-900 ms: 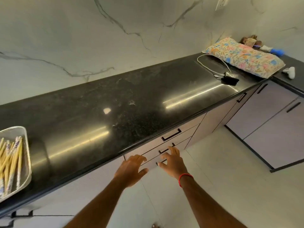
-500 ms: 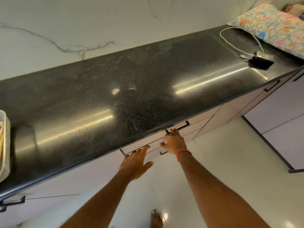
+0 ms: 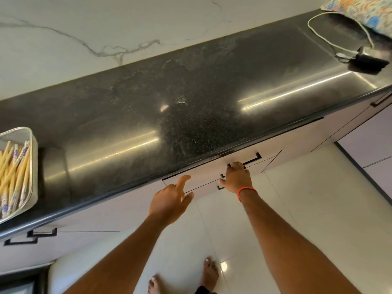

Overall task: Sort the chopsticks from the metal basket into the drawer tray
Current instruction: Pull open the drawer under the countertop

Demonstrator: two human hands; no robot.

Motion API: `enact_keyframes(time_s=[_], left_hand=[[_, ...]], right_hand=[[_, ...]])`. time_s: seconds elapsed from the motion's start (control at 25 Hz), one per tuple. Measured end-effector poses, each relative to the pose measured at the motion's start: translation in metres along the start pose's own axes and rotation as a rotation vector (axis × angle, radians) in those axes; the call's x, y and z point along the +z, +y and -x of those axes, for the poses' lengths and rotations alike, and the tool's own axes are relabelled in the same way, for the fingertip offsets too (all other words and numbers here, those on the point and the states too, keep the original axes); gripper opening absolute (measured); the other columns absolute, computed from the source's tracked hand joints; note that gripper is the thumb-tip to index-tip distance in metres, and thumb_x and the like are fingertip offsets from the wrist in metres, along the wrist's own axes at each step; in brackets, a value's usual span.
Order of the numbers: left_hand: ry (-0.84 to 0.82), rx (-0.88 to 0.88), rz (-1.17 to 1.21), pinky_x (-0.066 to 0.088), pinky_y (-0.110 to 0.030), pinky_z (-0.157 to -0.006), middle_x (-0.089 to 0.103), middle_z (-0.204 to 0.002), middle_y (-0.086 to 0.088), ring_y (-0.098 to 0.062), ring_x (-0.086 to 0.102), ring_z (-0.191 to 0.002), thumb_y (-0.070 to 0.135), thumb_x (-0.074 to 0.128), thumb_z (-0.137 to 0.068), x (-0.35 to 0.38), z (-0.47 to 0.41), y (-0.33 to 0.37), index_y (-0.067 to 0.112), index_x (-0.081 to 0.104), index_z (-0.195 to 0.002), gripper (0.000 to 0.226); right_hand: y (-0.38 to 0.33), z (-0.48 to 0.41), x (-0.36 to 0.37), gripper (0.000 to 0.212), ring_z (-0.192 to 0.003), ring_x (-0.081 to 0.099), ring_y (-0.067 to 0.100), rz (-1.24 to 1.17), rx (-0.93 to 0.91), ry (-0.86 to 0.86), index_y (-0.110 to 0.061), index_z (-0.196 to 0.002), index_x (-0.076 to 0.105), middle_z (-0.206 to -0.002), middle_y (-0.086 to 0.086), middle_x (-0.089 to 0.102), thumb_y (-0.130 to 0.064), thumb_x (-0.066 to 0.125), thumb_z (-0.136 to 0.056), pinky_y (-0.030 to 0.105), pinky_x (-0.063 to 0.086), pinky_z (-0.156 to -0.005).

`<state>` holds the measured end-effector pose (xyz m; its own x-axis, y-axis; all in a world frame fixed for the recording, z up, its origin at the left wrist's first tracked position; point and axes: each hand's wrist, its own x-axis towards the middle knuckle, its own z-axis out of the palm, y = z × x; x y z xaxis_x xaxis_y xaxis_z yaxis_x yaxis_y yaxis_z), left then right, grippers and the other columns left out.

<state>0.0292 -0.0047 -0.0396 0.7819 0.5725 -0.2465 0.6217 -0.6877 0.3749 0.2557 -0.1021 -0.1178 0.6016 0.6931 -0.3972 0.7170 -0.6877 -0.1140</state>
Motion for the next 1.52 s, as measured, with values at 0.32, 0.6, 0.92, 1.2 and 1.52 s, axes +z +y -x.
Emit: enact_keyframes(time_s=[0.32,0.6,0.92,1.2,1.52], left_hand=[[0.106,0.034,-0.034,0.055,-0.028,-0.075,0.073,-0.103,0.002,-0.014,0.066,-0.086,0.053,0.042,-0.099,-0.018,0.02,-0.02,0.031,0.055,-0.125,0.037],[0.09,0.058,-0.088,0.053,-0.027,-0.079,0.073,-0.109,0.002,-0.014,0.068,-0.093,0.056,0.039,-0.099,-0.024,0.038,-0.018,0.031,0.054,-0.126,0.04],[0.099,0.105,-0.104,0.054,-0.03,-0.08,0.073,-0.112,0.0,-0.016,0.068,-0.096,0.055,0.041,-0.098,-0.036,0.043,-0.009,0.029,0.056,-0.125,0.04],[0.073,0.104,-0.135,0.054,-0.031,-0.084,0.071,-0.117,0.0,-0.017,0.066,-0.101,0.055,0.041,-0.098,-0.043,0.061,-0.028,0.03,0.054,-0.128,0.04],[0.06,0.135,-0.118,0.052,-0.029,-0.08,0.071,-0.115,-0.001,-0.016,0.065,-0.098,0.053,0.041,-0.099,-0.068,0.093,-0.059,0.029,0.057,-0.124,0.038]], right_hand=[[0.015,0.084,0.002,0.031,-0.094,0.062,0.032,-0.275,0.178,0.184,-0.009,-0.083,0.074,-0.084,0.013,0.072,-0.038,0.064,-0.085,0.033,0.05,-0.072],[0.011,0.191,0.014,0.02,-0.103,0.052,0.024,-0.335,0.145,0.701,-0.013,-0.103,0.063,-0.108,0.012,0.057,-0.02,0.069,-0.085,0.028,0.058,-0.062],[0.005,0.216,0.01,0.02,-0.087,0.058,0.026,0.002,0.26,0.233,-0.012,-0.083,0.067,-0.075,0.006,0.065,-0.031,0.074,-0.084,0.031,0.046,-0.052],[-0.062,0.21,0.013,0.033,-0.099,0.06,0.027,0.012,-0.017,0.135,-0.015,-0.1,0.066,-0.094,0.008,0.07,-0.044,0.059,-0.087,0.035,0.048,-0.073],[-0.082,0.249,0.038,0.031,-0.112,0.06,0.026,0.226,0.022,-0.263,-0.016,-0.114,0.062,-0.119,0.007,0.066,-0.036,0.046,-0.096,0.042,0.032,-0.103]])
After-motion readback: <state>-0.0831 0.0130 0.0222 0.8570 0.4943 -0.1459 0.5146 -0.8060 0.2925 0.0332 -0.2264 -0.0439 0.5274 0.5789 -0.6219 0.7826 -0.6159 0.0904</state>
